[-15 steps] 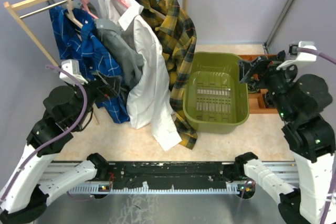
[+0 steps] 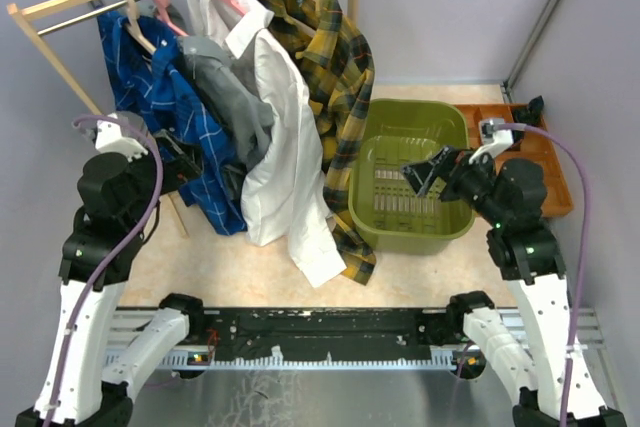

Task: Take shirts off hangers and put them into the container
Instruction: Move the bin to the center of the board.

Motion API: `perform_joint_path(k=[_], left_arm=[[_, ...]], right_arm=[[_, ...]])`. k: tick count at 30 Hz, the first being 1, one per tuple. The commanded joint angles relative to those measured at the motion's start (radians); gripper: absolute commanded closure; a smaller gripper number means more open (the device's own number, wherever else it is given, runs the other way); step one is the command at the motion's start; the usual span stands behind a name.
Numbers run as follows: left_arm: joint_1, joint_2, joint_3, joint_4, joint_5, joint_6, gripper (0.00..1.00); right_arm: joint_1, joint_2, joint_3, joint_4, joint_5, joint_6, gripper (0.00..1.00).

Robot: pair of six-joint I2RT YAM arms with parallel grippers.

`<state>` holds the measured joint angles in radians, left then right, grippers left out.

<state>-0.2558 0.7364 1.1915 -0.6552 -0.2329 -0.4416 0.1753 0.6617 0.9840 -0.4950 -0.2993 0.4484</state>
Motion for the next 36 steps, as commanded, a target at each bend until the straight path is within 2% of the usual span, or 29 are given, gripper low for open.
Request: perform_joint_path(k=[1, 3, 5, 12, 20, 25, 28, 33, 36], left_arm=[[0.077, -0.02, -0.06, -0.053, 0.151, 0.02, 0.01], [0.104, -0.035, -0.097, -0.057, 0.192, 0.026, 0.01], [0.122, -0.055, -0.136, -0.044, 0.232, 0.036, 0.01], [0.153, -0.079, -0.259, 0.001, 0.332, 0.084, 0.01], [0.162, -0.077, -0.398, 0.095, 0.369, 0.122, 0.01], [0.164, -0.099, -0.509, 0.167, 0.367, 0.082, 0.01], [0.164, -0.1, -0.522, 0.18, 0.377, 0.095, 0.01], [0.165, -0.085, -0.52, 0.181, 0.36, 0.095, 0.01], [0.165, -0.074, -0.515, 0.178, 0.364, 0.096, 0.01]], right_arm=[[-0.035, -0.003, -0.074, 0.147, -0.332, 0.101, 0.01], [-0.04, 0.015, -0.088, 0.092, -0.384, 0.068, 0.01], [-0.044, 0.037, -0.091, 0.002, -0.368, 0.033, 0.01], [-0.052, 0.141, -0.086, -0.179, -0.131, -0.063, 0.01], [-0.055, 0.186, -0.204, -0.096, 0.045, -0.061, 0.01], [-0.057, 0.196, -0.261, -0.056, 0.176, -0.028, 0.01], [-0.059, 0.196, -0.272, -0.067, 0.217, -0.041, 0.01], [-0.059, 0.174, -0.279, -0.105, 0.376, -0.044, 0.01], [-0.059, 0.145, -0.269, -0.107, 0.399, -0.056, 0.01]])
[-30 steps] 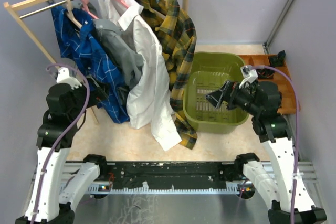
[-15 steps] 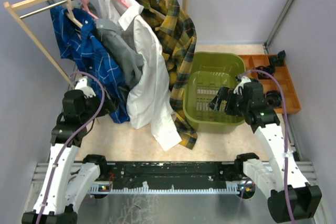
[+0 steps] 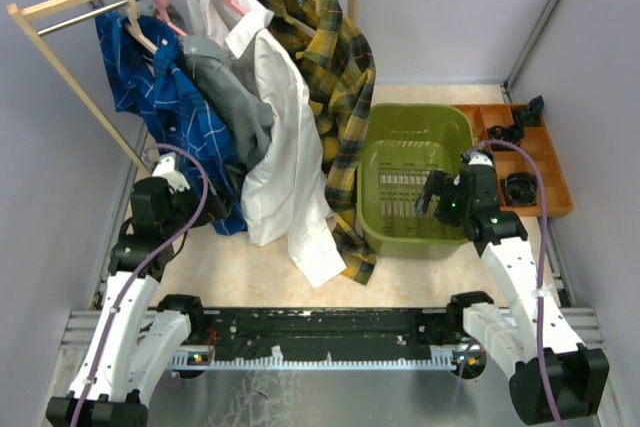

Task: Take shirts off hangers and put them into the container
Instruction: Move the bin to the center of the board.

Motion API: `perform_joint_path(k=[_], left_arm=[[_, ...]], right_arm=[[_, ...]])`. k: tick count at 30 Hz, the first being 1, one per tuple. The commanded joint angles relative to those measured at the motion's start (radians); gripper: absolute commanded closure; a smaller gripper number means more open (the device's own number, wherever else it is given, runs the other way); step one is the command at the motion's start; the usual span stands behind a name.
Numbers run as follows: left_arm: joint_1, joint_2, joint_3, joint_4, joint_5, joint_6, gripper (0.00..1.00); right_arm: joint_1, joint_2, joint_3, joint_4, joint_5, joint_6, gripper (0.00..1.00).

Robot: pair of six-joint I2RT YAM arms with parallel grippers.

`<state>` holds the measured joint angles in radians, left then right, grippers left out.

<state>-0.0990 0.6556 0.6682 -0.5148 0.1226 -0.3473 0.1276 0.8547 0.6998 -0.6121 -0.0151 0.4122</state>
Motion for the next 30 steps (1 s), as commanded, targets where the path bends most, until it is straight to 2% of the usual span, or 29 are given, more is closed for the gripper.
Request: perform_joint_path(k=[1, 4, 6, 10, 15, 21, 27, 30], left_arm=[[0.008, 0.011, 0.008, 0.04, 0.008, 0.004, 0.01], [0.008, 0.016, 0.007, 0.043, 0.001, 0.009, 0.01], [0.008, 0.022, 0.009, 0.041, -0.009, 0.011, 0.01], [0.008, 0.026, 0.011, 0.038, -0.016, 0.008, 0.01], [0.008, 0.023, 0.009, 0.036, -0.02, 0.006, 0.01], [0.009, 0.026, 0.01, 0.036, -0.021, 0.005, 0.01], [0.01, 0.026, 0.008, 0.039, -0.011, 0.006, 0.01], [0.01, 0.029, 0.007, 0.039, -0.002, 0.004, 0.01]], right_arm=[[-0.011, -0.053, 0.025, 0.007, 0.144, -0.02, 0.01], [-0.012, -0.035, 0.068, -0.026, 0.24, -0.037, 0.01], [-0.011, -0.011, 0.097, -0.04, 0.249, -0.047, 0.01], [-0.011, -0.018, 0.16, -0.048, 0.046, -0.088, 0.01], [-0.012, -0.163, 0.156, -0.025, -0.085, -0.044, 0.01], [-0.011, -0.206, 0.133, 0.031, -0.428, -0.035, 0.01], [-0.011, -0.207, 0.145, 0.014, -0.418, 0.012, 0.01], [-0.011, -0.231, 0.147, 0.057, -0.379, 0.123, 0.01]])
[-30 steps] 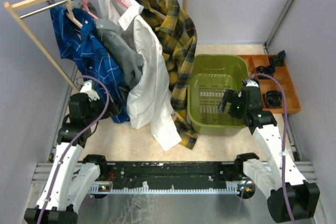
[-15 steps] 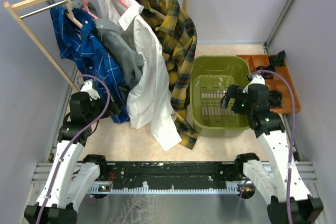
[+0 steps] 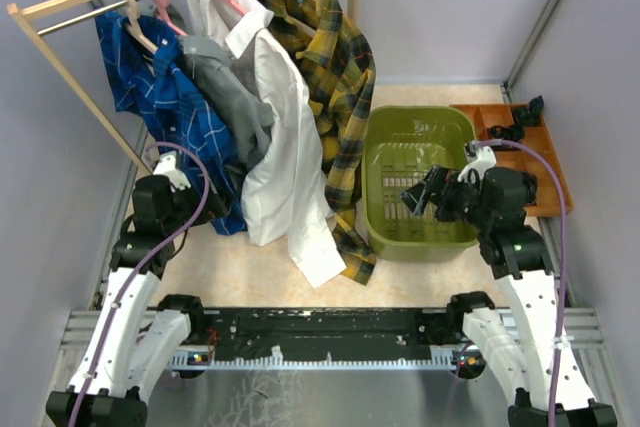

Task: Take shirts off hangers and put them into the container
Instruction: Move the bin to the center of the board, then pick up the hanger from the clothesline.

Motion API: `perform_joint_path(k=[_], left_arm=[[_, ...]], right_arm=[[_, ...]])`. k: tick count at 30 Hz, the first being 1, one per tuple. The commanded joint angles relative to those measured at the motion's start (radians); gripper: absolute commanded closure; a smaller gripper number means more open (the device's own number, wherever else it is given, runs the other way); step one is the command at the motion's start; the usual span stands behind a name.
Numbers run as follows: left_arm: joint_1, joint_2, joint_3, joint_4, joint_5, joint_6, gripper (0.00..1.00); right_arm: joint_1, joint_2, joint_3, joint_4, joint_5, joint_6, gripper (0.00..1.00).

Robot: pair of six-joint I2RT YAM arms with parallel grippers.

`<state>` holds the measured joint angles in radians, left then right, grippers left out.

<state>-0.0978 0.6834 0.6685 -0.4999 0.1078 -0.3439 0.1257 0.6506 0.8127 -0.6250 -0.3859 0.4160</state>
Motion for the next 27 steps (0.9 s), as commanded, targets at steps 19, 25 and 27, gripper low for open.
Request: perform_joint_path(k=[19, 25, 27], left_arm=[[0.011, 0.002, 0.008, 0.023, -0.002, -0.002, 0.01], [0.015, 0.005, 0.012, 0.018, -0.001, -0.001, 0.01], [0.019, 0.0, 0.012, 0.018, -0.002, -0.001, 0.01]], right_arm=[[0.009, 0.156, 0.134, 0.466, -0.169, 0.159, 0.06], [0.156, 0.318, 0.3, 0.467, -0.016, 0.044, 0.09], [0.173, 0.372, 0.349, 0.464, 0.062, 0.023, 0.1]])
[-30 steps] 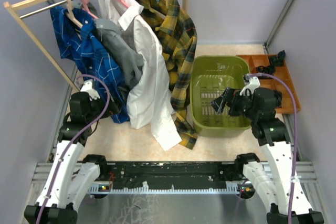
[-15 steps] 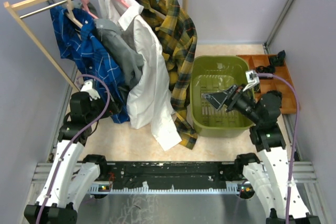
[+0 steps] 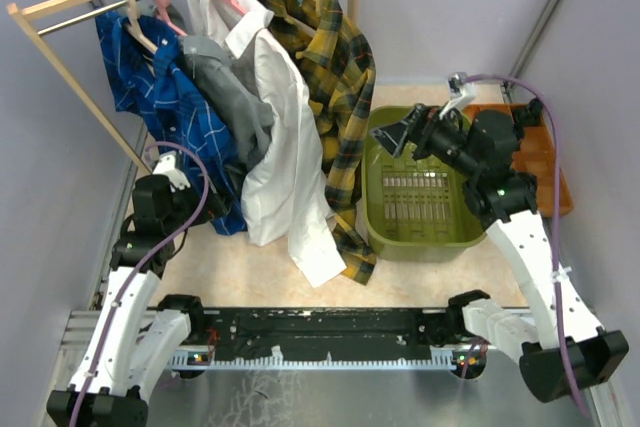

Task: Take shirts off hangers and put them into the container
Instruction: Pick up the hanger from the clothesline.

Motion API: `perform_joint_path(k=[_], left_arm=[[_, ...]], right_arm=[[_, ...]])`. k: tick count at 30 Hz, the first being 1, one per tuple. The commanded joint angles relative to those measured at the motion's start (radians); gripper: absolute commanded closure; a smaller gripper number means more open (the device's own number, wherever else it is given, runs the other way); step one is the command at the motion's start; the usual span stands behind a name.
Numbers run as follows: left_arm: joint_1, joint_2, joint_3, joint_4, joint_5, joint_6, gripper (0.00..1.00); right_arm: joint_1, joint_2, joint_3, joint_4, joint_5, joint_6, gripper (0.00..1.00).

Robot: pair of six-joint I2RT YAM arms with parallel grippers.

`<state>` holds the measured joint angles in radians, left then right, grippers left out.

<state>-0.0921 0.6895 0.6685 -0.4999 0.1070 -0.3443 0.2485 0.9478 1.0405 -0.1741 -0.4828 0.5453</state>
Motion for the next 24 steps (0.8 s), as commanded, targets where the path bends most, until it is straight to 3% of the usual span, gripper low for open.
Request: perform_joint_path(k=[1, 15, 19, 21, 24], left_arm=[[0.014, -0.01, 0.011, 0.019, 0.0, 0.0, 0.01], [0.045, -0.08, -0.015, 0.06, 0.024, 0.015, 0.01], [0.06, -0.07, -0.015, 0.063, 0.044, 0.019, 0.01], [0.062, -0.064, -0.015, 0.064, 0.057, 0.021, 0.01], [0.064, -0.057, -0.014, 0.063, 0.063, 0.024, 0.01]], right_arm=[[0.051, 0.103, 0.135, 0.031, 0.179, -0.109, 0.11], [0.103, 0.595, 0.71, 0.001, 0.195, -0.294, 0.13], [0.145, 0.754, 0.906, -0.076, 0.203, -0.35, 0.24], [0.163, 0.805, 0.969, -0.087, 0.223, -0.365, 0.35], [0.199, 0.869, 1.072, -0.139, 0.266, -0.433, 0.41]])
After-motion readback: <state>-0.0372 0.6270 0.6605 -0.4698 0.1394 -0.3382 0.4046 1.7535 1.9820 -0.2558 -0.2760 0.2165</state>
